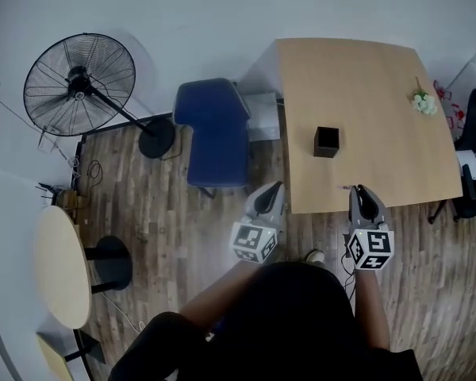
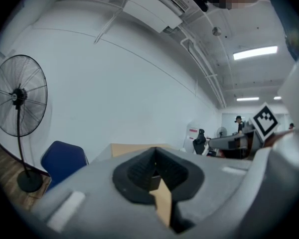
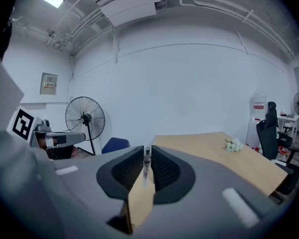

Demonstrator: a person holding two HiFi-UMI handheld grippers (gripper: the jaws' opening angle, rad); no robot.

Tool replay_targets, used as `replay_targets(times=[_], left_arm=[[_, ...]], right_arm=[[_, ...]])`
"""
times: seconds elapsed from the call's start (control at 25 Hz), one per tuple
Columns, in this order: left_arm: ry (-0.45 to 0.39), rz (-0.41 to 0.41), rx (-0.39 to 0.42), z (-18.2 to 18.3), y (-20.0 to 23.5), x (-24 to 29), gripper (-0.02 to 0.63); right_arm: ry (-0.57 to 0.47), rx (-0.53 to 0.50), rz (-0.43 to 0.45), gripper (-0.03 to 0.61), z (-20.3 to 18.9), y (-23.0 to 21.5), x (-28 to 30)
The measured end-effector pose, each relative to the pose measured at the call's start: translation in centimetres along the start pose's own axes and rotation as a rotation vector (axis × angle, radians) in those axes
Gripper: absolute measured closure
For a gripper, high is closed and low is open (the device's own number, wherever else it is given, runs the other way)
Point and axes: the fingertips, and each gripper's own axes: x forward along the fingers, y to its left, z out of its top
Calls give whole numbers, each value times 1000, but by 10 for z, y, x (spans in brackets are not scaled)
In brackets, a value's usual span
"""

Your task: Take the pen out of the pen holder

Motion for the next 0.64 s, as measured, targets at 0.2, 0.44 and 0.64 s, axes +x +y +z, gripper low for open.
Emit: replay_targets(times=[0.2,0.44,0.64], left_arm=[[-10,40,5,4,-11,6,611],[-13,70,8,-1,-20,12,611],[-6,64,7,-6,-22,21,611]], right_arm=[[-1,-9,47,529,4,-9,0],[-1,-29,83,529,4,-17,4],[-4,-41,88,529,7,-23,13]])
